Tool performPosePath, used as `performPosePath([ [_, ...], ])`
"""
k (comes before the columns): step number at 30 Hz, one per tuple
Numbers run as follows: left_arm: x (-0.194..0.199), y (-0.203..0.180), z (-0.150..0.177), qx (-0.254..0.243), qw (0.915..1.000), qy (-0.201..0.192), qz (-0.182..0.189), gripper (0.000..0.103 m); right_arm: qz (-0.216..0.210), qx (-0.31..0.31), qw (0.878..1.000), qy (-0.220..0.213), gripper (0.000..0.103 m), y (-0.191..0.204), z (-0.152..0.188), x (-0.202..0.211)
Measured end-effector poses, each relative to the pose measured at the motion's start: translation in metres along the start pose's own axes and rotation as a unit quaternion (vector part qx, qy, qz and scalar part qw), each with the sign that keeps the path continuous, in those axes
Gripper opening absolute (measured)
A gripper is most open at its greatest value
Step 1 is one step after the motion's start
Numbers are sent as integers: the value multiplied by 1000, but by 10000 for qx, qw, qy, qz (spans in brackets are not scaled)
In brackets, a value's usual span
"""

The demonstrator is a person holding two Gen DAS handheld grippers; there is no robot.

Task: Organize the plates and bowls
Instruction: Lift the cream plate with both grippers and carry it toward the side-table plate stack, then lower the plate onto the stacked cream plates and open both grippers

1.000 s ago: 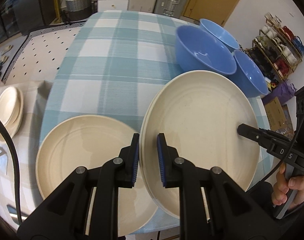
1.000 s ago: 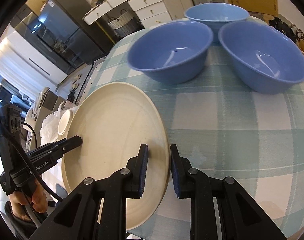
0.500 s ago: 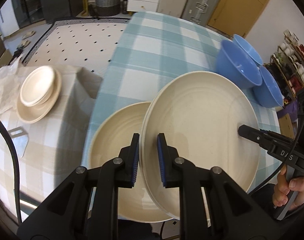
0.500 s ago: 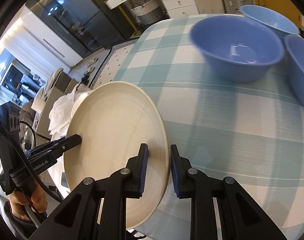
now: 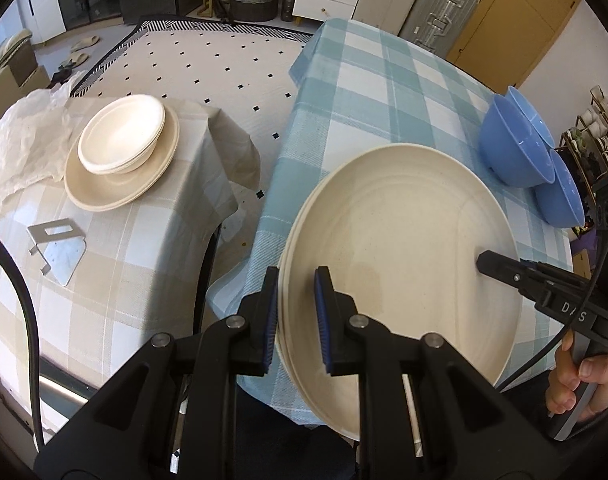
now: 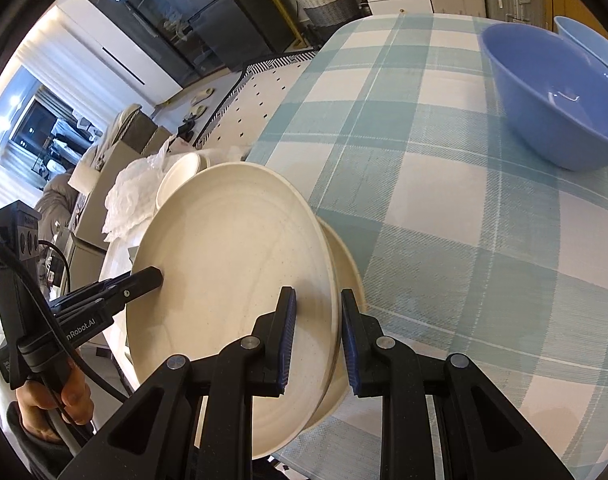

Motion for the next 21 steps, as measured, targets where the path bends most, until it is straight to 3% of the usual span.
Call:
performPosePath([
  [15, -28, -5, 11, -5, 9999, 140, 27, 14, 197, 42, 9997, 157, 22, -11, 5, -18],
  [21, -31, -3, 11, -104, 9997, 111, -172, 11, 294, 97, 9994, 141, 22, -10, 5, -17],
])
Point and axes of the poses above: each gripper's, at about its wrist camera, not at the fingertips, and x roughly against the way its jaws point, y to its left, z to its underside, the point moved 9 cm from there along -x, roughly the way its jaws point, and after that the axes turned 7 degrees about -z, right-handed, at the moved point
